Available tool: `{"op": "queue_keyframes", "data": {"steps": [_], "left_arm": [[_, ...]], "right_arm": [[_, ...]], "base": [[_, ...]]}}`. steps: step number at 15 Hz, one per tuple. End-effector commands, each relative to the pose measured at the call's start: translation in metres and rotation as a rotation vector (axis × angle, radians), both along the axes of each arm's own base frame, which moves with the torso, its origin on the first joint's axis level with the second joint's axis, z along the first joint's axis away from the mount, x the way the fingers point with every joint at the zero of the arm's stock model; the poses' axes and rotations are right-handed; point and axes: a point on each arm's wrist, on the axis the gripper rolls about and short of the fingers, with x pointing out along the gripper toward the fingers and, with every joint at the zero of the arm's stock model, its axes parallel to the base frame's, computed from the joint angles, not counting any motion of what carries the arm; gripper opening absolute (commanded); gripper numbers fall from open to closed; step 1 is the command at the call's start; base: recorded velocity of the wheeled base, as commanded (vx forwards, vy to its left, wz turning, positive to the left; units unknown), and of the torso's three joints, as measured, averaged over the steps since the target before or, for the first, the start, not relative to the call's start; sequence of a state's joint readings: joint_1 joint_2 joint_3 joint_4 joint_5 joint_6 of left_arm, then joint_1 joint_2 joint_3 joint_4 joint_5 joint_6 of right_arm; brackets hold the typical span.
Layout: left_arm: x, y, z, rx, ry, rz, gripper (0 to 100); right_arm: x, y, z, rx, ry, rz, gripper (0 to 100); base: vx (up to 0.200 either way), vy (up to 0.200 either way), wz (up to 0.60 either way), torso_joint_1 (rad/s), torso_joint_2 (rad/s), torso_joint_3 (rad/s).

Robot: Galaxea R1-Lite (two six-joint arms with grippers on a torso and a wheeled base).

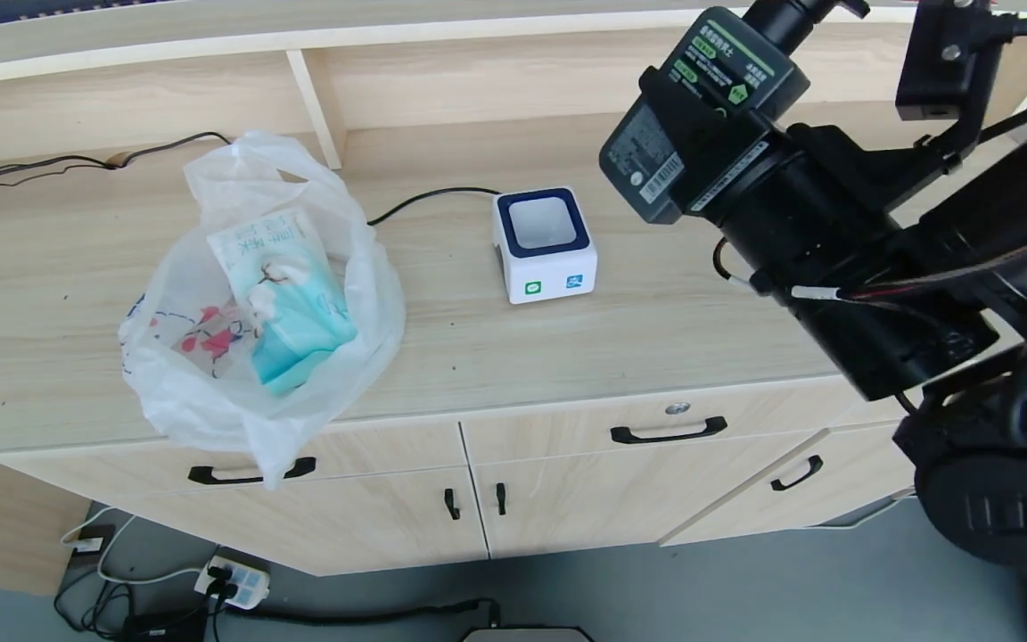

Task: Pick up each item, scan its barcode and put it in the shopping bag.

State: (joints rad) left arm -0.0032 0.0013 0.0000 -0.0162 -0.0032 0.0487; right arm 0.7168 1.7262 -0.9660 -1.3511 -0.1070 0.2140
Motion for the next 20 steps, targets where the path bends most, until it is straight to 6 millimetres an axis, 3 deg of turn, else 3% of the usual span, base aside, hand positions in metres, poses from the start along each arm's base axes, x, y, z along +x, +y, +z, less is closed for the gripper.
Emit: {"op": "queue_keyframes", "data": {"steps": [1,5,7,10,13,20], "left_arm": [[0.0,0.0,0.0,0.0,0.0,0.0,100],[0.0,0.0,0.0,0.048,-0.002,-0.001,100],[0.0,0.0,0.0,0.043,-0.002,-0.001,100],[0.0,0.0,0.0,0.04,-0.001,-0.001,100],[0.0,0.0,0.0,0.039,-0.001,-0.001,100],[0.0,0.0,0.0,0.028,-0.001,-0.001,100]], "right_arm": [[-0.09,0.001,0.021,0.086,0.003,0.223,0],[-0.128,-0.017,0.019,0.105,0.048,0.352,0],[-0.136,-0.02,0.022,0.091,0.059,0.386,0],[-0.142,-0.013,0.036,0.096,0.056,0.429,0],[-0.161,-0.003,0.033,0.075,0.061,0.516,0],[-0.16,0.008,0.024,0.027,0.07,0.503,0]], "base": [[0.0,0.0,0.0,0.0,0.0,0.0],[0.0,0.0,0.0,0.0,0.0,0.0],[0.0,0.0,0.0,0.0,0.0,0.0],[0.0,0.0,0.0,0.0,0.0,0.0],[0.0,0.0,0.0,0.0,0.0,0.0],[0.0,0.0,0.0,0.0,0.0,0.0]]}}
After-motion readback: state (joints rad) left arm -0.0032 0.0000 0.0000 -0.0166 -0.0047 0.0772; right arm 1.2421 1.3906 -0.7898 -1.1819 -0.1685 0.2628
